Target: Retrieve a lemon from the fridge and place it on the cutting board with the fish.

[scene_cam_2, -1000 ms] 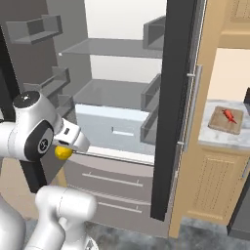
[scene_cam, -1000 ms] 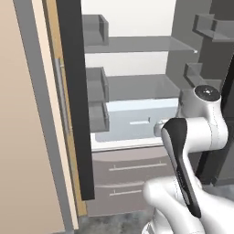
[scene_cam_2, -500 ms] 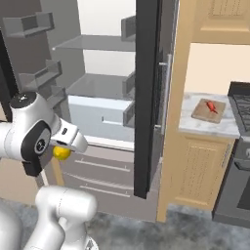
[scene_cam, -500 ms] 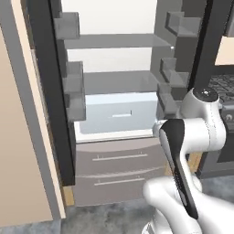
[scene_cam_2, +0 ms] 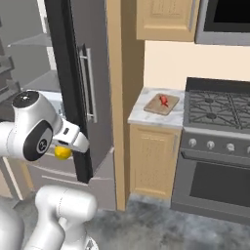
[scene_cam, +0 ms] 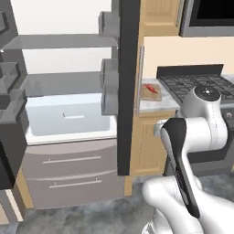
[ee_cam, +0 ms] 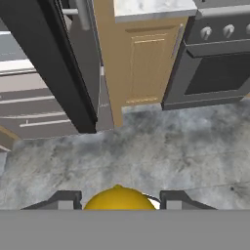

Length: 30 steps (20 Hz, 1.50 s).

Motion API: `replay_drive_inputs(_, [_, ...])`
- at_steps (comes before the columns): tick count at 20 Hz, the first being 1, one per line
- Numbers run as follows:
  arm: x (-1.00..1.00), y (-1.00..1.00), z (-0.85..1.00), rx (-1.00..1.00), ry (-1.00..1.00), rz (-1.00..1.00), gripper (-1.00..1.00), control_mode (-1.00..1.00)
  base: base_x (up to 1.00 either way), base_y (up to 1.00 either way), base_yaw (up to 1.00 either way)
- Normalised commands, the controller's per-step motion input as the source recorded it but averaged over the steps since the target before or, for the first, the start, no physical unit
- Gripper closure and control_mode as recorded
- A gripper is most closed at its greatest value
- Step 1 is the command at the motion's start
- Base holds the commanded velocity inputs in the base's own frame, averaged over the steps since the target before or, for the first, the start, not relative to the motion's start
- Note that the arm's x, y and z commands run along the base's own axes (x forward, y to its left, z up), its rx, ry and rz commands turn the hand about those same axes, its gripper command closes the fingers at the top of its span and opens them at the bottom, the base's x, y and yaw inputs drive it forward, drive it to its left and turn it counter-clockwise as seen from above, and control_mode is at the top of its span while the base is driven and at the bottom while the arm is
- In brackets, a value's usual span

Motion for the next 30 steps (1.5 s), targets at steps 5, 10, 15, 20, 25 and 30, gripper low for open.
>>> replay_drive_inputs(5, [0.00,0.00,0.00,0.00,0.00,0.00,1.00,1.00,-0.03,-0.83,0.00])
replay_drive_inputs(10, [0.00,0.00,0.00,0.00,0.00,0.00,1.00,1.00,0.64,-0.75,0.05])
replay_drive_inputs(15, [0.00,0.00,0.00,0.00,0.00,0.00,1.00,1.00,0.89,-0.46,0.19])
replay_drive_inputs(20, [0.00,0.00,0.00,0.00,0.00,0.00,1.00,1.00,0.74,-0.50,0.28])
replay_drive_inputs(25, [0.00,0.00,0.00,0.00,0.00,0.00,1.00,1.00,0.31,-0.59,0.35])
replay_drive_inputs(30, [0.00,0.00,0.00,0.00,0.00,0.00,1.00,1.00,0.41,-0.20,0.28])
